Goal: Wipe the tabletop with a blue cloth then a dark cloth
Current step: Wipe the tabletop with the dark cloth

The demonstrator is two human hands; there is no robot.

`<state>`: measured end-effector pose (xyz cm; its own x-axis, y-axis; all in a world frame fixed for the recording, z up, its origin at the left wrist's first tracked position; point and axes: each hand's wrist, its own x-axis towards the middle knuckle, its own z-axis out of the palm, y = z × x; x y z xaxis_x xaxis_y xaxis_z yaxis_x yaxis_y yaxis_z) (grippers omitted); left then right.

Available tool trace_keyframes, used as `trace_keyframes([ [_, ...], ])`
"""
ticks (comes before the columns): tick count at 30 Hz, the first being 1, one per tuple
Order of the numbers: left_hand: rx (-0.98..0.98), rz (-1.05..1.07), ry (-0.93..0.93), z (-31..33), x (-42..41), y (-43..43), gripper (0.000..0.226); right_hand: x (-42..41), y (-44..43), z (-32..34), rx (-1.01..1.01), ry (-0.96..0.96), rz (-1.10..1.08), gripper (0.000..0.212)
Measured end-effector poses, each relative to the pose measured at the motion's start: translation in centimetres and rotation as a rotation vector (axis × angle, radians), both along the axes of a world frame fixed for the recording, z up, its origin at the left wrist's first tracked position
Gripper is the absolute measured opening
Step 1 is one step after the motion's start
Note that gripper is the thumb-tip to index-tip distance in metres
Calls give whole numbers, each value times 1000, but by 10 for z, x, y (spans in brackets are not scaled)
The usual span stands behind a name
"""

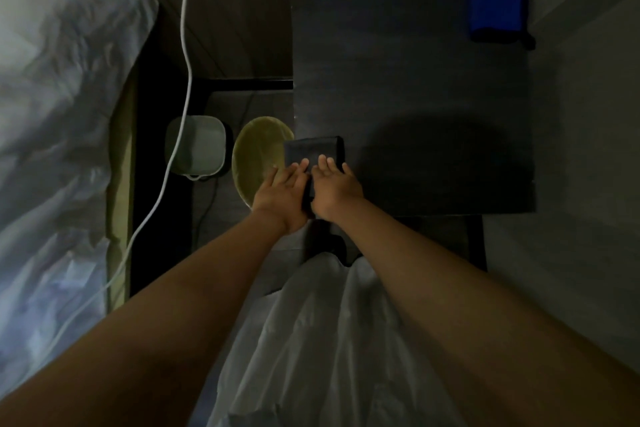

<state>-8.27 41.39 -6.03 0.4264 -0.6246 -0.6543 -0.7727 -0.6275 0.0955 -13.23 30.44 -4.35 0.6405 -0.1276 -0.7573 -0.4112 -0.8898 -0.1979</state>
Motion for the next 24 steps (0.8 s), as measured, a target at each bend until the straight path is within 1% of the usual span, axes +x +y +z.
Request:
trace_keyframes([
  [7, -26, 35, 26, -1, -7, -4, 84, -2, 2, -3, -48, -16, 8, 70],
  [13, -41, 26, 29, 0, -13, 1, 85, -8, 2, 2, -50, -13, 57, 75],
  [18, -44, 8, 52, 5, -34, 15, 92, -31, 17, -4, -55, -14, 54, 70],
  [24, -43, 0, 61, 8, -48, 24, 90, -46, 25, -3, -56, -3, 65, 73],
])
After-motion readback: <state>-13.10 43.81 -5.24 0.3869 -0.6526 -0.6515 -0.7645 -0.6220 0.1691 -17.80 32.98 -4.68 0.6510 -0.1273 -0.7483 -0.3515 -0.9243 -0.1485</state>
